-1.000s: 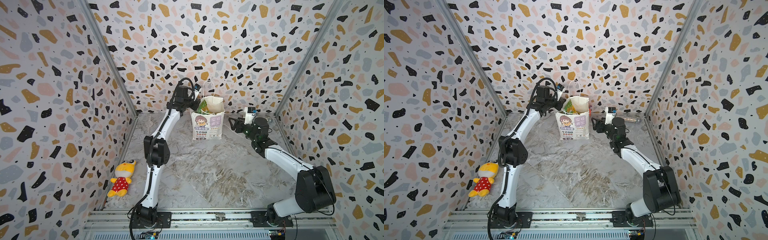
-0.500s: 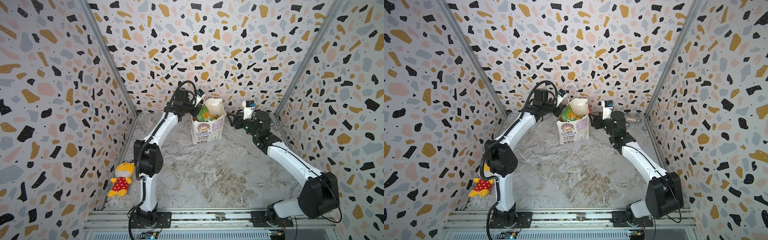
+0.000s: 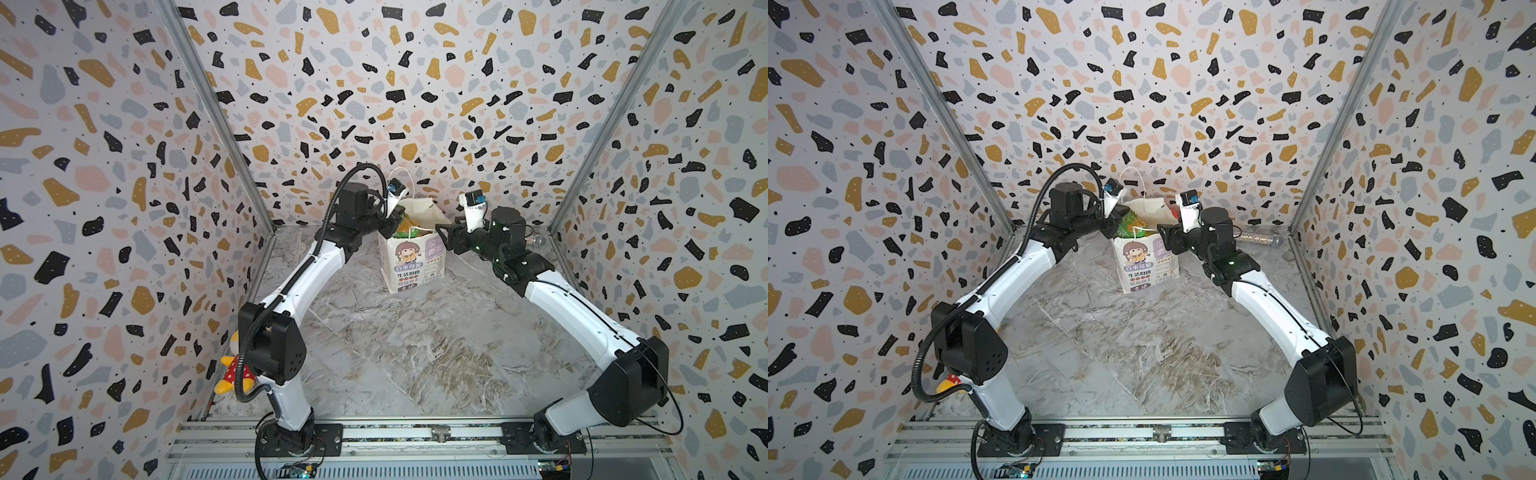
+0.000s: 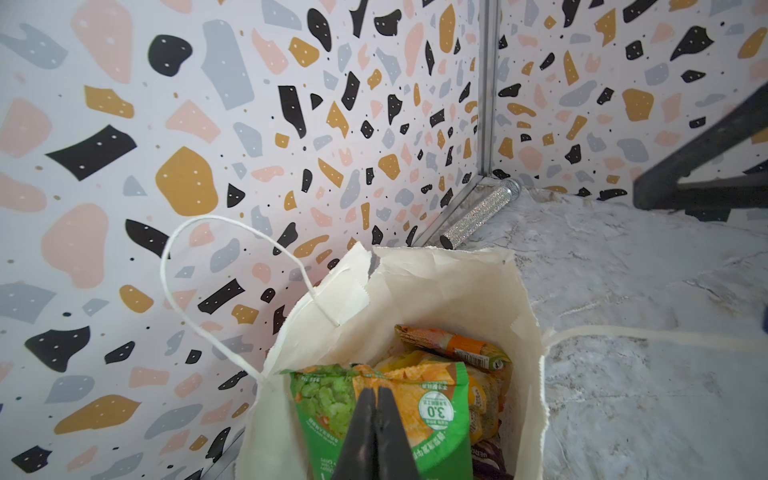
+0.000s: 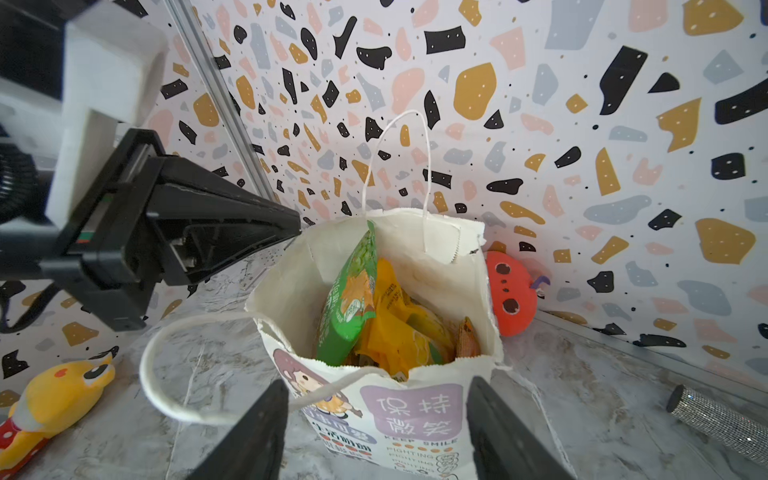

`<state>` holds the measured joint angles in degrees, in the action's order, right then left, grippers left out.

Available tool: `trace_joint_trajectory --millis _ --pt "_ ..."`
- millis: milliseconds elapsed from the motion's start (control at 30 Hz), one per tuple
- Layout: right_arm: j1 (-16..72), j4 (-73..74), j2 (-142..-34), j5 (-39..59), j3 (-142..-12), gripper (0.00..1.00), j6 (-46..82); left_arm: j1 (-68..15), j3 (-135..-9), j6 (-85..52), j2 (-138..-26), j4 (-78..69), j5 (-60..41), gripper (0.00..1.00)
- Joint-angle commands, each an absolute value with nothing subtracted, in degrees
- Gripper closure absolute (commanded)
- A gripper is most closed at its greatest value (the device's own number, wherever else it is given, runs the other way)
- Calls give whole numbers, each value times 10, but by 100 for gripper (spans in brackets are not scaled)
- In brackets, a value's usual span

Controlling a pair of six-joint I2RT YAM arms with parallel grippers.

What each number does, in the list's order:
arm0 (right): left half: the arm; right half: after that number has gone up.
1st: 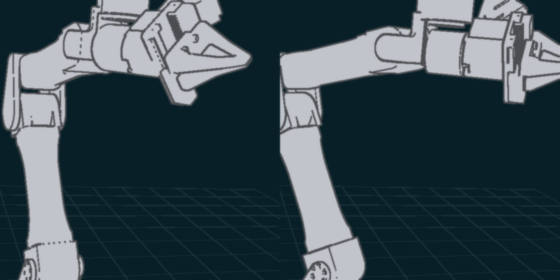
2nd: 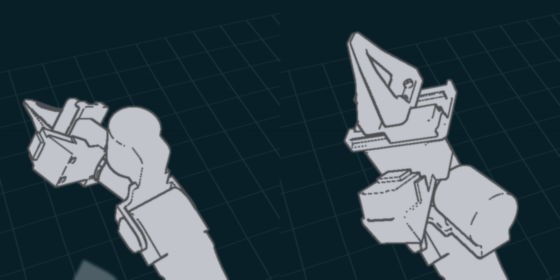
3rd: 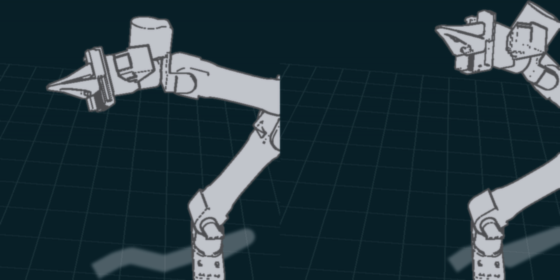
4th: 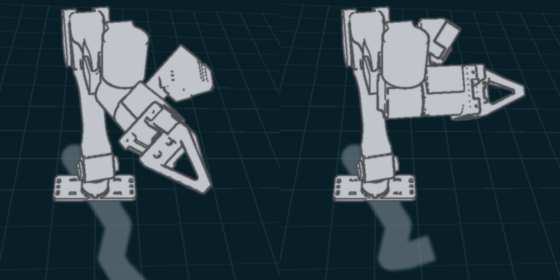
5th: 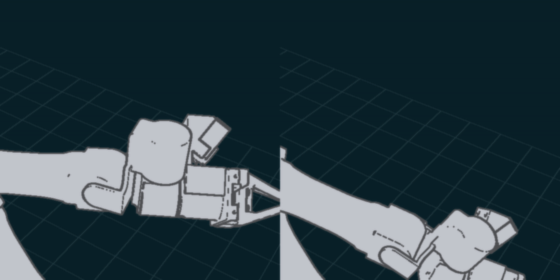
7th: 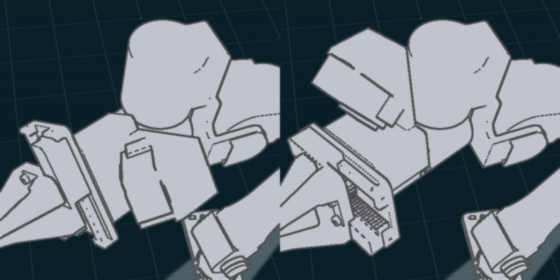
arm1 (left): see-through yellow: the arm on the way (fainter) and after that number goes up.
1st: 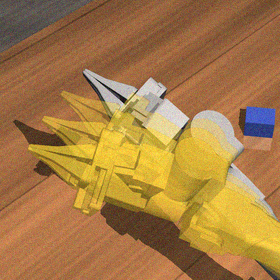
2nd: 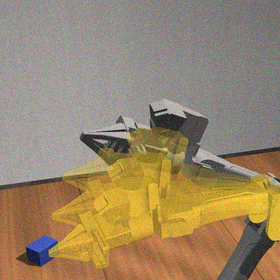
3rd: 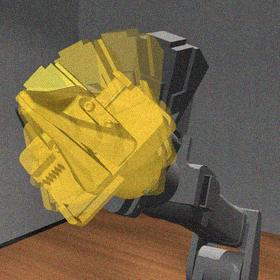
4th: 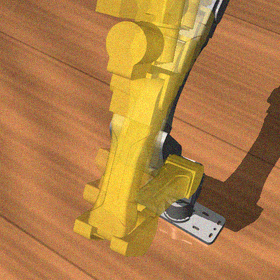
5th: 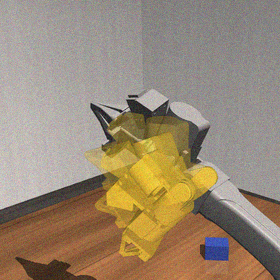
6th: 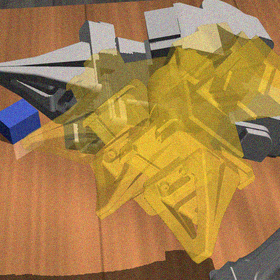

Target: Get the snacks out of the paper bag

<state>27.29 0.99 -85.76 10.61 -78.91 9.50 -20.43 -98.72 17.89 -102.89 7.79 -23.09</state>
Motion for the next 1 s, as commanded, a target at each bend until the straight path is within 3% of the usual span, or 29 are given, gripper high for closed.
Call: trace_joint_trajectory --millis 0,33,100,167,233,400,600,967 --pt "263 8 -837 101 -796 30 106 -174 -1023 117 -1049 37 -238 73" --pt "260 10 -832 98 -791 30 115 -165 -1042 110 -1062 39 -249 70" --pt "260 35 -811 85 -759 30 130 -159 -1083 115 -1089 62 -239 47" --pt "260 69 -782 69 -714 29 138 -158 -1158 151 -1133 128 -232 42" --pt "259 90 -756 48 -681 29 147 -156 -1230 166 -1182 182 -224 26" --pt "257 154 -689 44 -580 28 176 -151 -1386 213 -1284 315 -215 17" --pt "257 168 -648 39 -506 27 182 -151 -1365 227 -1293 309 -198 17" --pt "257 166 -662 56 -504 26 181 -150 -1390 223 -1351 303 -206 43"
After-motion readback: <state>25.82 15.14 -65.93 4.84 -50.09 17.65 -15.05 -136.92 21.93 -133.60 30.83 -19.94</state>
